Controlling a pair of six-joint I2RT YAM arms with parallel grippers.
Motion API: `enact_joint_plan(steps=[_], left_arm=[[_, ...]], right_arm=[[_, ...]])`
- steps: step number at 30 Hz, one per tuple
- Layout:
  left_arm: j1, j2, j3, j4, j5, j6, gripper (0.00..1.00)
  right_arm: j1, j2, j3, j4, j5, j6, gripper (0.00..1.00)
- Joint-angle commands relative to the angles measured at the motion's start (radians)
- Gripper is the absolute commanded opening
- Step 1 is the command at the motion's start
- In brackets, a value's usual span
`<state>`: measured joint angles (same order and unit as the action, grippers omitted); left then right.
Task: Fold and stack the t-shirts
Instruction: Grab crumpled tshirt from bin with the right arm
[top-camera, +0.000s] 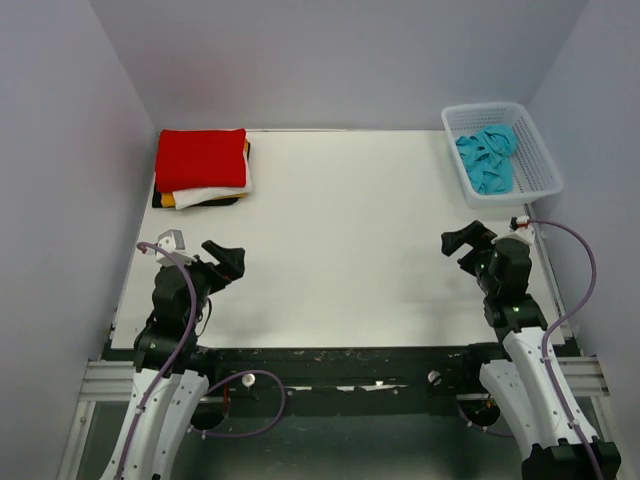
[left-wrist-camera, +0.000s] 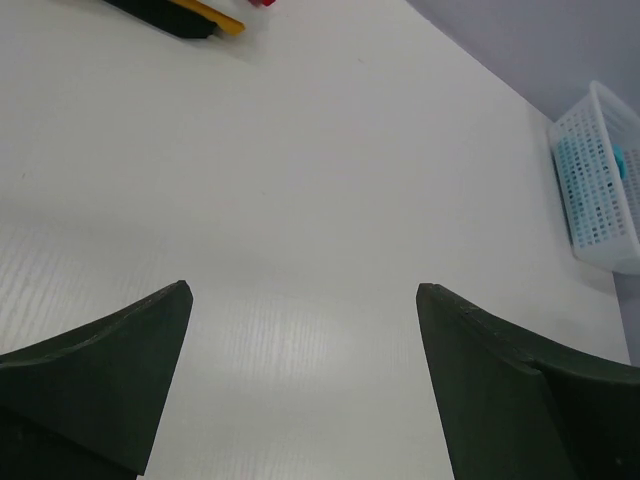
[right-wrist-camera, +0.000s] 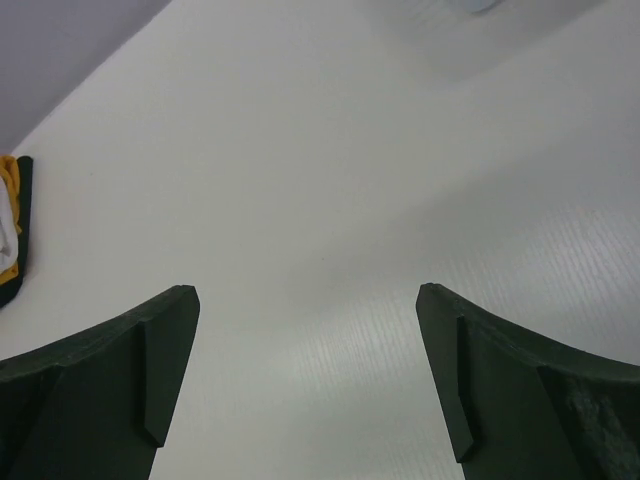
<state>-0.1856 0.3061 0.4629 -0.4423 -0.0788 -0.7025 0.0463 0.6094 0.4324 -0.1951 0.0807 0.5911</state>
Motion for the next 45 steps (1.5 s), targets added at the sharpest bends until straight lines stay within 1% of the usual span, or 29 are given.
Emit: enact_joint_plan(steps=[1, 5, 8, 10, 12, 15, 17, 20, 23, 25, 28, 31, 34, 35, 40, 42, 45], left_arm=[[-0.004, -0.023, -0.008, 0.031, -0.025, 0.008, 0.99], [-0.005, -0.027, -0.015, 0.042, -0.022, -0.002, 0.99], [-0.005, -0.021, -0.04, 0.087, -0.015, -0.021, 0.99], [-0.005, -0.004, -0.052, 0.11, -0.004, -0.02, 0.99], [-0.005, 0.018, -0.04, 0.1, -0.02, -0.022, 0.99], [-0.005, 0.04, -0.024, 0.083, -0.058, -0.025, 0.99], [-0.004, 0.044, -0.024, 0.076, -0.099, -0.032, 0.99], [-0.005, 0.041, -0.014, 0.059, -0.149, -0.041, 0.98], [-0.003, 0.028, -0.014, 0.071, -0.163, -0.035, 0.99], [-0.003, 0.02, -0.009, 0.064, -0.177, -0.035, 0.99], [-0.003, 0.001, -0.005, 0.047, -0.204, -0.036, 0.99], [-0.003, -0.019, -0.015, 0.055, -0.224, -0.042, 0.99], [-0.003, -0.029, -0.021, 0.057, -0.234, -0.041, 0.99], [-0.003, -0.029, -0.022, 0.056, -0.238, -0.041, 0.99], [-0.003, -0.027, -0.029, 0.056, -0.263, -0.046, 0.99], [-0.003, -0.02, -0.032, 0.062, -0.266, -0.048, 0.99], [-0.003, -0.004, -0.03, 0.067, -0.262, -0.045, 0.99]], right_arm=[[-0.002, -0.02, 0.007, 0.003, -0.006, 0.014, 1.0], [-0.002, -0.01, 0.02, 0.026, 0.0, 0.022, 1.0], [-0.002, 0.03, 0.057, 0.056, -0.006, 0.014, 1.0], [-0.003, 0.096, 0.111, 0.058, 0.01, 0.01, 1.0], [-0.002, 0.178, 0.184, 0.054, 0.034, -0.005, 1.0], [-0.002, 0.318, 0.327, 0.032, 0.121, 0.014, 1.0], [-0.002, 0.448, 0.441, -0.015, 0.203, 0.037, 1.0], [-0.002, 0.623, 0.64, -0.1, 0.348, 0.037, 1.0], [-0.002, 0.796, 0.862, -0.184, 0.413, 0.014, 1.0], [-0.003, 0.892, 0.972, -0.199, 0.416, 0.005, 1.0], [-0.012, 1.029, 1.077, -0.162, 0.422, -0.027, 1.0], [-0.031, 1.173, 1.202, -0.159, 0.389, -0.073, 1.0], [-0.041, 1.328, 1.352, -0.195, 0.375, -0.104, 1.0], [-0.065, 1.385, 1.388, -0.199, 0.362, -0.114, 1.0], [-0.109, 1.609, 1.602, -0.26, 0.306, -0.175, 1.0], [-0.12, 1.699, 1.69, -0.286, 0.307, -0.194, 1.0], [-0.139, 1.776, 1.789, -0.303, 0.324, -0.203, 1.0]])
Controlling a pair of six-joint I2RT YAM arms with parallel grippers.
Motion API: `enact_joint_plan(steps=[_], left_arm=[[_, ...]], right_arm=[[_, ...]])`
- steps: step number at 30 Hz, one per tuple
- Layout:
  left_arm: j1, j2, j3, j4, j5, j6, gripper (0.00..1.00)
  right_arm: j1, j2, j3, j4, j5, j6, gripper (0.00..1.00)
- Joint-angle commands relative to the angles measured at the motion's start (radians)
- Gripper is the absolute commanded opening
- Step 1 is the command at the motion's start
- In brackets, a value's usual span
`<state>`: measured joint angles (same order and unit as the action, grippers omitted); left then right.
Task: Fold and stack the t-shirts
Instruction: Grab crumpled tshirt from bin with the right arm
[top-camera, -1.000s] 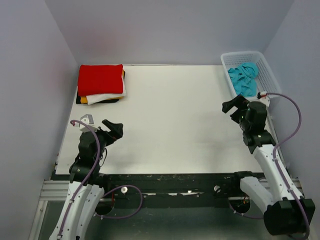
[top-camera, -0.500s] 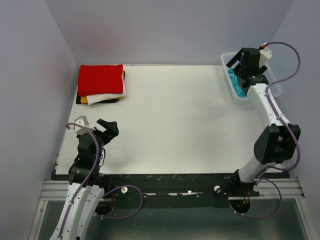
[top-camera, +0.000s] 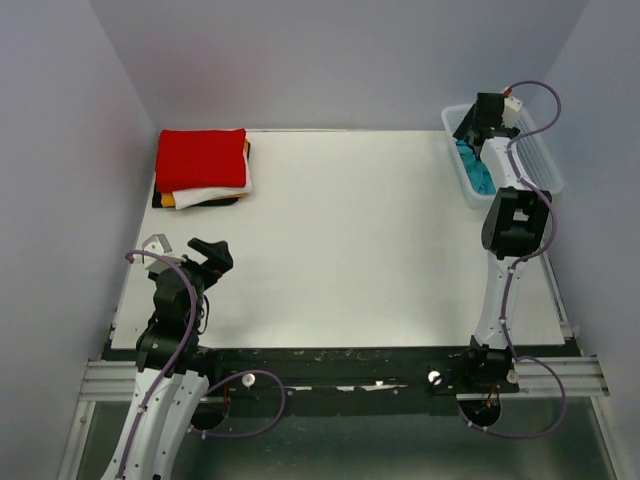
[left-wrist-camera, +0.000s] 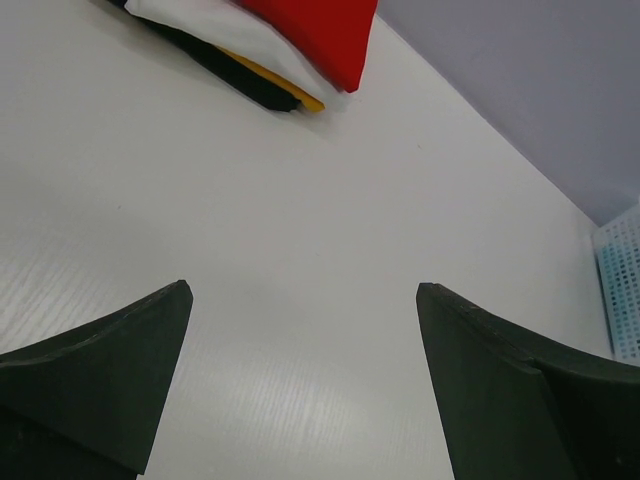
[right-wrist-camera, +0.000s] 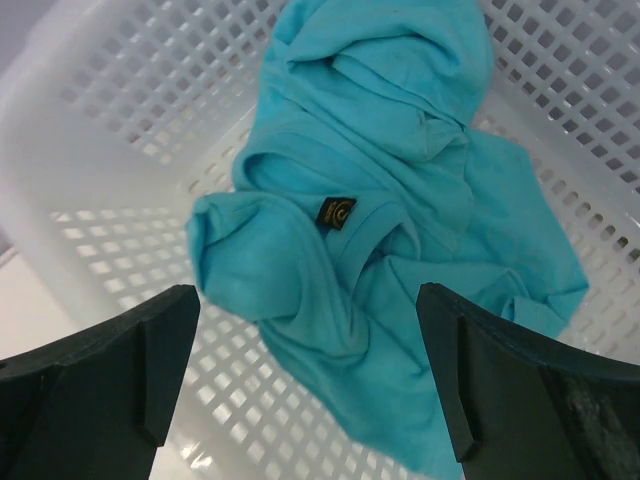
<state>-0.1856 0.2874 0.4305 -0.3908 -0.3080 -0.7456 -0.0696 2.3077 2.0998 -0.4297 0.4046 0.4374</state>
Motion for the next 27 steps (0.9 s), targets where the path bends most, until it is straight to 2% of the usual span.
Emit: enact_joint_plan(steps=[1, 7, 17, 18, 19, 20, 24, 27], left_arm=[[-0.003, 0.02, 0.004, 0.015, -0.032, 0.001, 0.99], [-0.003, 0.042, 0.011, 0.015, -0.037, 0.005, 0.99], [-0.003, 0.061, 0.013, 0.024, -0.05, 0.009, 0.99], [-0.003, 0.062, 0.014, 0.023, -0.052, 0.009, 0.99], [-0.003, 0.064, 0.017, 0.021, -0.055, 0.011, 0.99], [-0.003, 0.066, 0.019, 0.016, -0.055, 0.011, 0.99], [-0.003, 0.065, 0.023, 0.012, -0.051, 0.013, 0.99], [-0.003, 0.061, 0.019, 0.022, -0.032, 0.02, 0.99]], right_arm=[[-0.03, 0.089, 0.132, -0.059, -0.004, -0.045, 1.0], [-0.058, 0.129, 0.094, 0.043, -0.006, -0.029, 1.0], [-0.119, 0.306, 0.159, 0.045, -0.151, 0.061, 1.0], [-0.121, 0.319, 0.171, 0.045, -0.165, 0.058, 0.93], [-0.121, 0.33, 0.183, 0.045, -0.175, 0.056, 0.82], [-0.123, 0.336, 0.197, 0.046, -0.183, 0.056, 0.6], [-0.123, 0.287, 0.256, 0.054, -0.222, 0.044, 0.03], [-0.123, 0.151, 0.198, 0.124, -0.256, 0.045, 0.01]])
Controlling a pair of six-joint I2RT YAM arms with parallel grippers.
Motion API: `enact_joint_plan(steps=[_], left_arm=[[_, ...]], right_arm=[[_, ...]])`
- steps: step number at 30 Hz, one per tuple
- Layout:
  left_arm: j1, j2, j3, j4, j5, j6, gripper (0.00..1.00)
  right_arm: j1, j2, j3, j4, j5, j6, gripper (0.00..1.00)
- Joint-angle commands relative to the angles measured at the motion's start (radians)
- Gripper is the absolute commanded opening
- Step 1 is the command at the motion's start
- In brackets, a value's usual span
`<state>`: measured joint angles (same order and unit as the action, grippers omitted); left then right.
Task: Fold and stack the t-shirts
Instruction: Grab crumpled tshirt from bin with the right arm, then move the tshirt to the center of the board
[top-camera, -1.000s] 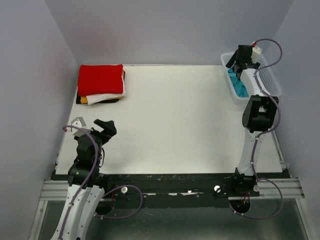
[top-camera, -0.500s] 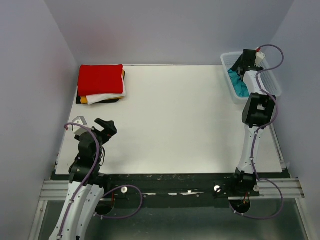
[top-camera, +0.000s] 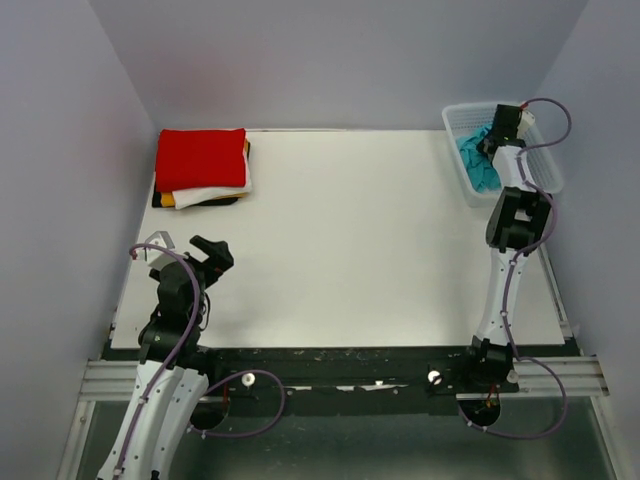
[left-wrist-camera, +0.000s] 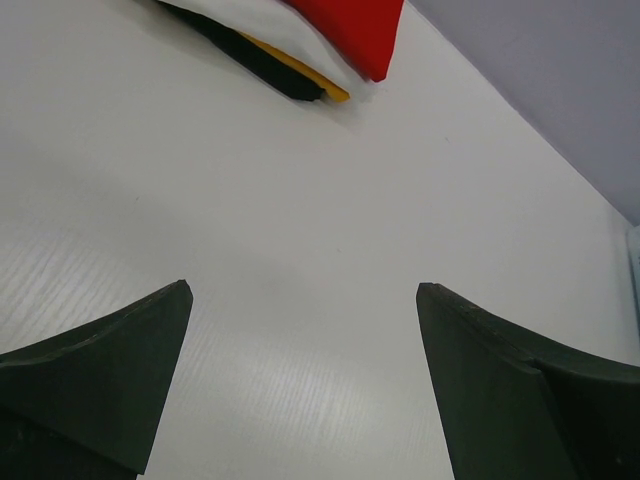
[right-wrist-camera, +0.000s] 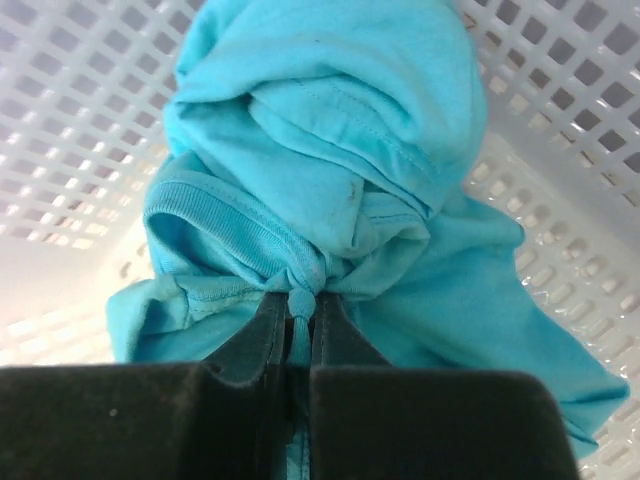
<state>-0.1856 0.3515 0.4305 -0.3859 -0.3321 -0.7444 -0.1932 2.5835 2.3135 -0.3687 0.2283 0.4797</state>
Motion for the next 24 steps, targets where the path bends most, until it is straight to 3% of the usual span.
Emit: enact_joint_plan(steps=[1, 4, 6, 9, 11, 14, 17, 24], left_arm=[[-0.003, -0.004, 0.018, 0.021, 0.002, 0.022, 0.99], [-0.003, -0.004, 0.01, 0.045, 0.043, 0.036, 0.99], [-0.003, -0.001, 0.013, 0.045, 0.065, 0.037, 0.98], [-0.003, 0.0, 0.001, 0.071, 0.114, 0.042, 0.99], [-0.003, 0.004, -0.006, 0.085, 0.141, 0.052, 0.99], [-0.003, 0.013, -0.003, 0.076, 0.154, 0.051, 0.99], [-0.003, 0.01, -0.001, 0.076, 0.18, 0.053, 0.98], [-0.003, -0.025, 0.0, 0.078, 0.245, 0.049, 0.99]], right_arm=[[0.0, -0.177, -0.073, 0.098, -0.129, 0.043, 0.01], [0.012, -0.24, -0.158, 0.076, -0.303, 0.107, 0.01], [0.041, -0.345, -0.333, 0.228, -0.395, 0.107, 0.01], [0.1, -0.545, -0.584, 0.484, -0.351, 0.09, 0.01], [0.139, -0.636, -0.621, 0.515, -0.305, 0.045, 0.01], [0.186, -0.747, -0.604, 0.484, -0.243, -0.013, 0.01], [0.227, -0.85, -0.592, 0.448, -0.281, -0.035, 0.01], [0.436, -0.954, -0.45, 0.067, -0.577, -0.133, 0.01]])
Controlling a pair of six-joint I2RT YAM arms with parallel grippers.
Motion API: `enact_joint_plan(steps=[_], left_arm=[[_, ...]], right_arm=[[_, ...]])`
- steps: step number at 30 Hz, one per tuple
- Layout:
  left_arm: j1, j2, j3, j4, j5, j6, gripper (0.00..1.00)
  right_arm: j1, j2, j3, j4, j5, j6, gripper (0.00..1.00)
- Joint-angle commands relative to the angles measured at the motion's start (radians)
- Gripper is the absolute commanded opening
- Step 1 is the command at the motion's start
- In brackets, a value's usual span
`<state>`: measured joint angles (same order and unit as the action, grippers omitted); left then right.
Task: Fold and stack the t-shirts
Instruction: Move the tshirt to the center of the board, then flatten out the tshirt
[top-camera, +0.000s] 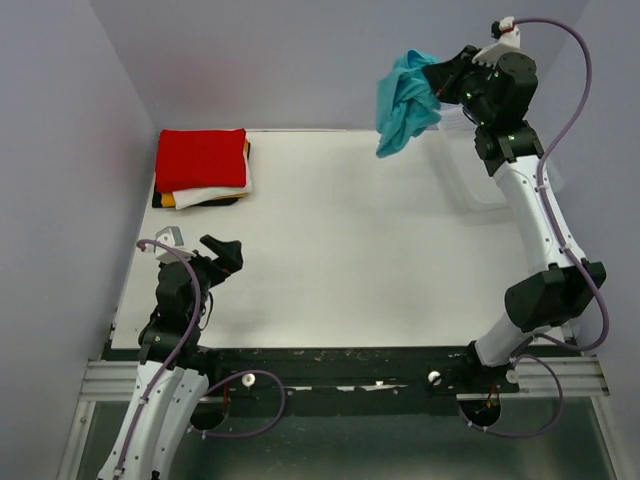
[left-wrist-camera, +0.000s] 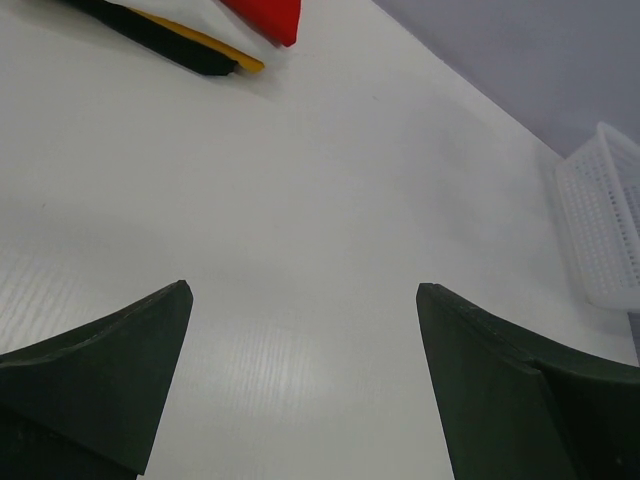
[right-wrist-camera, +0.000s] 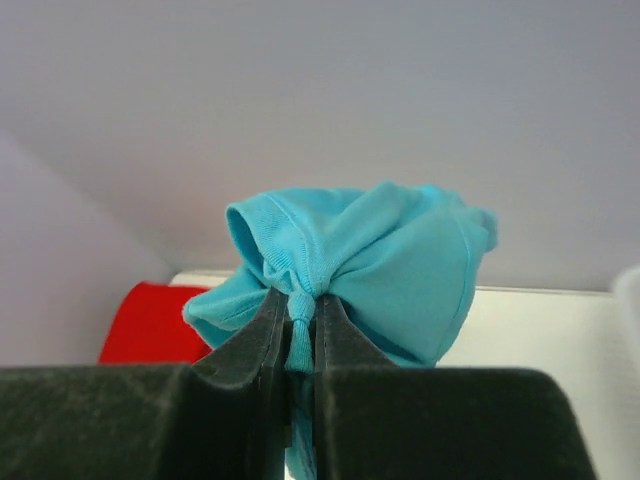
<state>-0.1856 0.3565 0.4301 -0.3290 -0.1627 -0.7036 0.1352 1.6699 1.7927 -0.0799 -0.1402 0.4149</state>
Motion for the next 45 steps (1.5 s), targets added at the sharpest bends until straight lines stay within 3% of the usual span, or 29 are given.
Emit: enact_joint_plan(steps=[1, 5, 8, 10, 12, 14, 16, 17, 18, 20, 23, 27, 35, 41, 45], left_arm=[[-0.003, -0.037, 0.001, 0.02, 0.086, 0.006, 0.99], [-0.003, -0.049, -0.001, 0.009, 0.093, -0.017, 0.99], [-0.003, -0.05, 0.025, -0.033, 0.108, -0.039, 0.99], [-0.003, -0.051, 0.035, -0.056, 0.112, -0.063, 0.99], [-0.003, -0.045, 0.036, -0.077, 0.113, -0.085, 0.99], [-0.003, -0.026, 0.037, -0.088, 0.123, -0.1, 0.99], [-0.003, 0.006, 0.034, -0.083, 0.158, -0.105, 0.99], [-0.003, 0.025, 0.032, -0.076, 0.182, -0.108, 0.99], [-0.003, 0.051, 0.029, -0.067, 0.215, -0.113, 0.99], [-0.005, 0.101, 0.019, -0.03, 0.281, -0.112, 0.99], [-0.017, 0.197, -0.005, 0.016, 0.384, -0.121, 0.99], [-0.117, 0.298, -0.055, 0.098, 0.486, -0.136, 0.99], [-0.391, 0.511, -0.13, 0.197, 0.385, -0.172, 0.95], [-0.454, 0.699, -0.07, 0.257, 0.33, -0.168, 0.75], [-0.474, 0.79, -0.029, 0.256, 0.321, -0.151, 0.45]], right_arm=[[0.147, -0.052, 0.075, -0.263, -0.247, -0.069, 0.01], [0.311, -0.101, 0.004, -0.297, -0.413, -0.106, 0.01], [0.335, -0.135, -0.168, -0.222, -0.507, 0.004, 0.06], [0.336, -0.171, -0.324, -0.168, -0.449, 0.036, 0.1], [0.335, -0.209, -0.486, -0.116, -0.266, 0.07, 0.17], [0.336, -0.231, -0.606, -0.107, -0.016, 0.094, 0.34], [0.336, -0.257, -0.677, -0.127, 0.266, 0.117, 0.66], [0.336, -0.279, -0.711, -0.13, 0.361, 0.124, 0.91], [0.336, -0.308, -0.731, -0.144, 0.441, 0.122, 1.0], [0.335, -0.376, -0.779, -0.162, 0.485, 0.127, 1.0], [0.337, -0.488, -0.887, -0.139, 0.42, 0.155, 1.0], [0.34, -0.566, -1.009, -0.139, 0.324, 0.182, 1.0], [0.339, -0.516, -1.059, -0.063, 0.281, 0.184, 1.0], [0.342, -0.407, -1.044, 0.016, 0.243, 0.151, 1.0], [0.343, -0.301, -1.002, 0.104, 0.192, 0.097, 1.0]])
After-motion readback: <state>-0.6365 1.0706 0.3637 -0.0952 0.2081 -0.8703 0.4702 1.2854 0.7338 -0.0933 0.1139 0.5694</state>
